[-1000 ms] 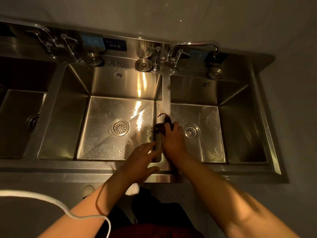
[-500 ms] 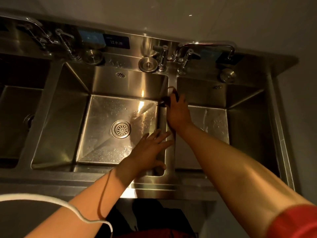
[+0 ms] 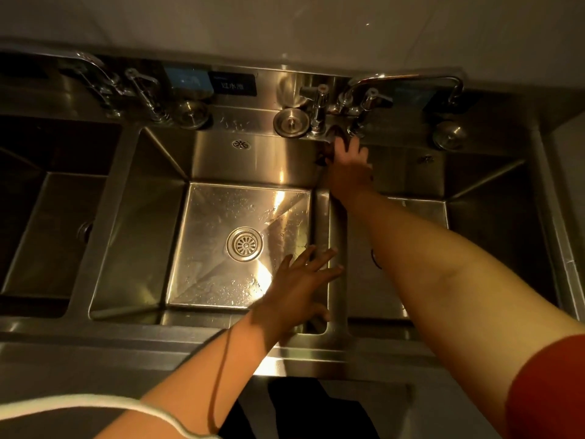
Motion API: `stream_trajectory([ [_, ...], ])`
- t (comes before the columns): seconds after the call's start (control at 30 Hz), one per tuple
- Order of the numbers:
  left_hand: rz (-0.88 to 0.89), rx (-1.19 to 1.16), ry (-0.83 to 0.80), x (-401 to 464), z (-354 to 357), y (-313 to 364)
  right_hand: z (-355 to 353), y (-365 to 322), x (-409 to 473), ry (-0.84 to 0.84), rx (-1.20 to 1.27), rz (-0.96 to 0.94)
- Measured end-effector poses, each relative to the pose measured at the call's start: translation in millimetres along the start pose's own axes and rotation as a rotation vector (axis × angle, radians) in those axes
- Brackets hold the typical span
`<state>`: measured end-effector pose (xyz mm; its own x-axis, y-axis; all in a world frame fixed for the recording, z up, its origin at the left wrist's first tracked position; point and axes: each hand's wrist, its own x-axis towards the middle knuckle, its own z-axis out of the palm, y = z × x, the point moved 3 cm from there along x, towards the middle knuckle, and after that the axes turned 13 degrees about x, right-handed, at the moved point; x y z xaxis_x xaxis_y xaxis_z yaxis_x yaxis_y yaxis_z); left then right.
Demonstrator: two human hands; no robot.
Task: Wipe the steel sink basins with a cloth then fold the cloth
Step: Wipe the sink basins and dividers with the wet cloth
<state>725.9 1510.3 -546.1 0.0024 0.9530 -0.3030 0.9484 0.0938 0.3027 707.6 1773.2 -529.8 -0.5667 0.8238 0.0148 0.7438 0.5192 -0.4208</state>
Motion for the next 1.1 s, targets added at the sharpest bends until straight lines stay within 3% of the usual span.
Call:
stream_trajectory([
  [0.13,-0.039,0.061,-0.007,-3.7,-8.3,10.0,-8.0,-5.8,-32.5,0.010,-0.041,-0.013],
  [0.27,-0.097,0.059,-0.031,-20.6,-1.1,22.6,-9.5,-1.3,-94.4,-0.018,0.087,-0.026],
  [0.43,-0.022,0.009,0.002,-67.0,23.3,23.8,-1.0,7.0,-185.2,-0.102,0.143,-0.003],
  [0.67,-0.066,0.205,-0.090,-117.9,30.7,-14.8,-3.3,-6.8,-270.5,-0.136,0.047,0.000],
  [0.87,-0.179,0.137,-0.112,-138.5,22.6,-49.4,22.2,-47.3,-302.6,-0.249,-0.095,-0.212],
  [1.0,-0.258,0.171,-0.124,-153.1,20.9,-82.7,47.4,-86.9,-303.2,-0.327,0.040,-0.154],
  [1.1,-0.373,0.210,-0.114,-168.4,11.4,-121.3,61.9,-114.8,-288.7,-0.355,0.305,-0.058],
])
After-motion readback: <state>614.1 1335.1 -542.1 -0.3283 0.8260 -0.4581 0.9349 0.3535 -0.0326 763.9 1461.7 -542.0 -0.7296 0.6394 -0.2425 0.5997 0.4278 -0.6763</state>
